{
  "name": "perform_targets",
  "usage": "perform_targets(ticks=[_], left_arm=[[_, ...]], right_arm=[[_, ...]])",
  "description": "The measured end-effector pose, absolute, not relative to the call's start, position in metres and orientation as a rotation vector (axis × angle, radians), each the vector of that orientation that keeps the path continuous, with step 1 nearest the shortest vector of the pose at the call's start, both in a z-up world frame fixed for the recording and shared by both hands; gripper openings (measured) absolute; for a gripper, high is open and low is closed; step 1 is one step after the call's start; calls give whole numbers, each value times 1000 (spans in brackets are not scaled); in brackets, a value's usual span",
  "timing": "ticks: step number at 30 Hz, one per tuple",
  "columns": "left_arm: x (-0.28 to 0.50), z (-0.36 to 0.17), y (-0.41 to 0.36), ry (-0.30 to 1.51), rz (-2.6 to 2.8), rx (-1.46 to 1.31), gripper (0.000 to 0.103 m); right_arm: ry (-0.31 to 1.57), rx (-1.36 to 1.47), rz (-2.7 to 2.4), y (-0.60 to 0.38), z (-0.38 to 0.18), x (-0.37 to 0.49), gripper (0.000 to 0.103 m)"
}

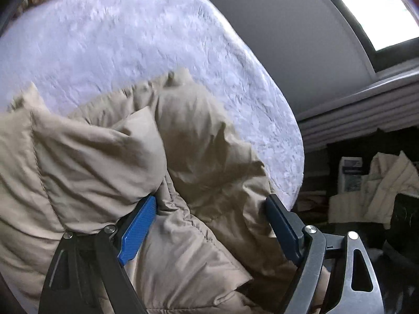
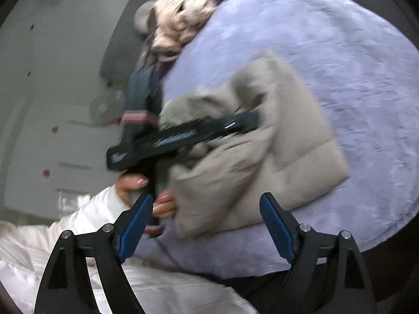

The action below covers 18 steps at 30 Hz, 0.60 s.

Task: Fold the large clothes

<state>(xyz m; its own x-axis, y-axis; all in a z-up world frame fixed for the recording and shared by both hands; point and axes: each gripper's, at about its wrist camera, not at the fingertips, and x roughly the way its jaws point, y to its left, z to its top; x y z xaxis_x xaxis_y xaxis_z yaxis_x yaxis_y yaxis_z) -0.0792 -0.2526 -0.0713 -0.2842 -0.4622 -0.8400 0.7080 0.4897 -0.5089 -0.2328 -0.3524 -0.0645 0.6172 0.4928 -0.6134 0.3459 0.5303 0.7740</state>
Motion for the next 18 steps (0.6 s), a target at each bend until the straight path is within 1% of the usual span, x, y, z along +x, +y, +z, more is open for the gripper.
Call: perform_targets(ticks=[3, 4, 5, 6, 7, 8, 10, 13, 15, 18], left_arm=[[-69, -43, -245, 1314, -1127, 229, 85], [-61, -28, -231, 1233, -1088, 231, 85], [-56, -21, -226, 1192, -1057, 233, 85], [-47, -14, -213, 1137, -999, 240, 85], [-35, -10, -196, 1094, -930, 245, 85], [-26, -11, -184, 1077, -880, 242, 85], [-1, -25, -159, 1083, -763, 233, 85], [24, -64, -143, 1150, -643, 199, 85], [26, -85, -154, 1190, -633, 158, 85], [17, -97, -188, 1160, -640, 211, 85]], right_arm=[[994, 1046, 89, -332, -74, -226, 86], [1013, 1030, 50, -329, -79, -224, 86], [1030, 1015, 11, -329, -81, -216, 83], [1046, 999, -29, -330, -84, -210, 70], [1054, 978, -67, -330, -85, -202, 32], [1070, 943, -102, -331, -85, -194, 19], [1085, 857, -161, -332, -80, -187, 14], [1098, 702, -210, -330, -65, -189, 13], [1109, 636, -241, -329, -59, -192, 13], [1137, 595, -287, -337, -64, -195, 13]])
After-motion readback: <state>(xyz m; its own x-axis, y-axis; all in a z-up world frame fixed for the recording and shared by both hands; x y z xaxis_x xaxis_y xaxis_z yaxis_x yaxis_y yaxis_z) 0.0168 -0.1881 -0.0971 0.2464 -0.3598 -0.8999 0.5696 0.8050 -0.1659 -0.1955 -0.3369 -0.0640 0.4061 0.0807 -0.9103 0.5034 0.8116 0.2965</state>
